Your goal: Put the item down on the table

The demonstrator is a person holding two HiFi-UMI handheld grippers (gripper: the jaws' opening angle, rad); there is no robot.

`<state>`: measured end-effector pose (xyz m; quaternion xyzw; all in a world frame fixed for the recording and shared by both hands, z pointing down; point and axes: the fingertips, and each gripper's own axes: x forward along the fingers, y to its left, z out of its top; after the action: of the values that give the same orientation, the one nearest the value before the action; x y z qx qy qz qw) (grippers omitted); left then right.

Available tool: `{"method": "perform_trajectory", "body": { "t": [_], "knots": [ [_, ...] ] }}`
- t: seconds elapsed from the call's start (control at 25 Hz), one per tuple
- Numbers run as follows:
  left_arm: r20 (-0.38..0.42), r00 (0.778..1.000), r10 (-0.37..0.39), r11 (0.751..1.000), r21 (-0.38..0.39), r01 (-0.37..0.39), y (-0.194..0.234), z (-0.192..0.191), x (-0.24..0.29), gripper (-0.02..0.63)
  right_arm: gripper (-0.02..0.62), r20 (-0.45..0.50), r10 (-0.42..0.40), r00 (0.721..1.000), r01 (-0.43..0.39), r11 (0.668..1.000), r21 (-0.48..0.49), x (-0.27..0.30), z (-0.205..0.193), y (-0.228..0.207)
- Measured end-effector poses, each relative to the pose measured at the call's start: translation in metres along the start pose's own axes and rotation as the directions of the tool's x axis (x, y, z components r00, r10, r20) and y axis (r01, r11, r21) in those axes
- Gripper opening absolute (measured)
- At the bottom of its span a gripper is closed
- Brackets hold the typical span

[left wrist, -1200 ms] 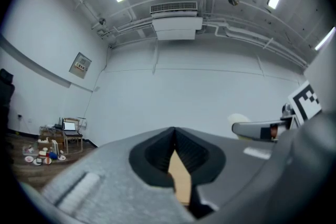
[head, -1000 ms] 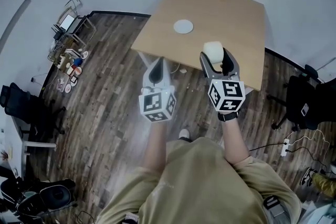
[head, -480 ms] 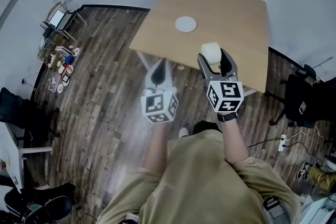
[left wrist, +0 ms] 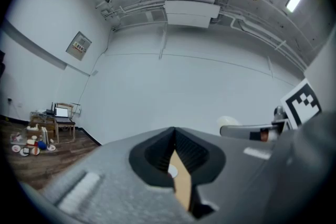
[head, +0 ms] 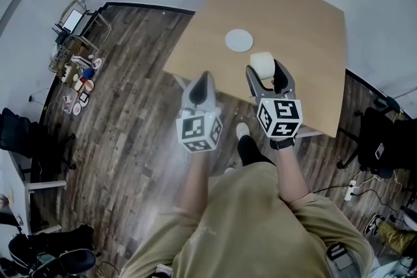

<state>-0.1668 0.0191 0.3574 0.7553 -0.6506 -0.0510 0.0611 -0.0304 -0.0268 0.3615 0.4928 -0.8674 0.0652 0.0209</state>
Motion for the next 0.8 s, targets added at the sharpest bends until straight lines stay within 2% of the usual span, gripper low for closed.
{"method": "perform_trajectory", "body": {
  "t": [0.24, 0.56, 0.8],
  "knots": [
    [0.002, 1.000, 0.016, 1.000, 0.013, -0.016, 0.020, 0.009, 0.092, 0.000, 0.318, 0.004, 0.039, 0.999, -0.039, 0.999, 0.000, 0.092, 0.015, -0.037],
    [-0.009, 1.000, 0.024, 0.999, 0.026, -0.024, 0.024, 0.023, 0.219, 0.000, 0.318, 0.079, 0.077, 0.994, -0.078, 0.997, 0.010, 0.191, 0.066, -0.099],
    [-0.067, 0.997, 0.046, 0.999, 0.028, -0.044, 0.036, -0.001, 0.278, 0.000, 0.318, 0.068, 0.082, 0.994, -0.082, 0.997, -0.003, 0.240, 0.059, -0.134]
  ]
}}
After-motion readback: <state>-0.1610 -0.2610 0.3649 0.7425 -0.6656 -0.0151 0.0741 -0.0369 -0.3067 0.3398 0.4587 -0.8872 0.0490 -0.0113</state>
